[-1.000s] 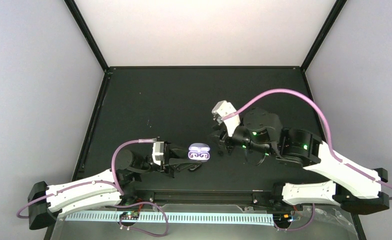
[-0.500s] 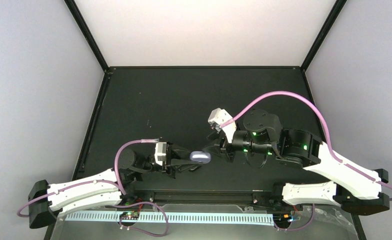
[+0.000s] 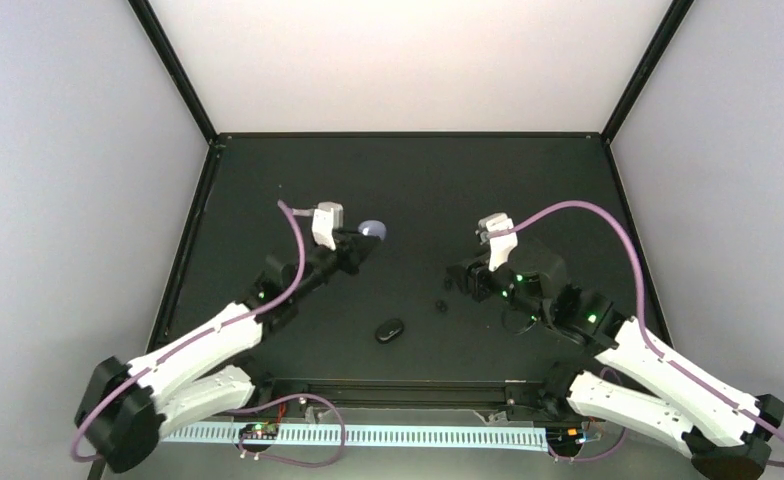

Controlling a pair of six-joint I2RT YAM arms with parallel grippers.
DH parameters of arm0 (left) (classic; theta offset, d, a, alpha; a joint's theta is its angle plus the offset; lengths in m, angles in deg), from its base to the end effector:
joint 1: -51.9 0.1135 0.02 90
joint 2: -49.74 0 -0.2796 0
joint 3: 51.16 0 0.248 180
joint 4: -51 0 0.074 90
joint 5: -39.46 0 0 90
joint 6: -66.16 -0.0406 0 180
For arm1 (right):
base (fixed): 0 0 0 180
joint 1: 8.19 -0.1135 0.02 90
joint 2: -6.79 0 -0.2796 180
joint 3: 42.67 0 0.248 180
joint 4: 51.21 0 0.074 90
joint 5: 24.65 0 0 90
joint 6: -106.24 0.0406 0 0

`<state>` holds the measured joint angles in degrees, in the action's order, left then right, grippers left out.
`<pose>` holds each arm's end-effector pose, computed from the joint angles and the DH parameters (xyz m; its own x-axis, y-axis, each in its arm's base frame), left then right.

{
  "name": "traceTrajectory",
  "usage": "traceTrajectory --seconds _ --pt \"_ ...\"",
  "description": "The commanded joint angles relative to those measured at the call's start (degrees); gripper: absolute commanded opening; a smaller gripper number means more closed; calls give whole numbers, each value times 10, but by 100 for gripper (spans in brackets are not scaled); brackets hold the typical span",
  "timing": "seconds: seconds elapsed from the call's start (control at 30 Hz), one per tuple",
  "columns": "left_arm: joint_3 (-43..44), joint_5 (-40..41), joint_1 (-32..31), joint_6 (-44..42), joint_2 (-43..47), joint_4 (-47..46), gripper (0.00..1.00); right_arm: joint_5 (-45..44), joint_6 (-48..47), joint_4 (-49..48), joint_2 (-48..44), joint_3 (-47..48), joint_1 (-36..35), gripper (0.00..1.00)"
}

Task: Insert the wireless bluetooth earbuds into the charging case
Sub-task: Close the charging case, then place the charging case at the center of the board.

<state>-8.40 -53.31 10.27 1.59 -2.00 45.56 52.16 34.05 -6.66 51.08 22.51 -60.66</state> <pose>0.1528 -0.1384 0.2873 -0.3421 -0.2698 -0.9001 0.6120 0.6629 -0.4313 0.1021 0.1177 0.3516 -0.4300 -0.0709 -0.9001 -0.5391 0.8198 0.1930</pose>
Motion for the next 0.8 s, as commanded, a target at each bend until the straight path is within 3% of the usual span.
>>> traceTrajectory --seconds 0.0,0.27,0.43,0.57,0.63,0.77 --pt "33 -53 113 134 -109 81 2 -22 53 -79 -15 -73 19 70" --pt "197 -189 216 144 -408 128 2 -16 94 -68 -19 -125 22 82" --pt "262 -198 228 129 -487 148 2 -24 109 -60 -30 -139 22 90" --pt "316 -190 231 109 -541 207 2 -26 110 -59 -24 -139 22 91" --pt "329 -182 233 103 -556 230 7 -26 106 -52 -17 -132 22 91" --pt "346 -160 234 84 -569 265 26 -19 94 -43 -7 -115 22 91"
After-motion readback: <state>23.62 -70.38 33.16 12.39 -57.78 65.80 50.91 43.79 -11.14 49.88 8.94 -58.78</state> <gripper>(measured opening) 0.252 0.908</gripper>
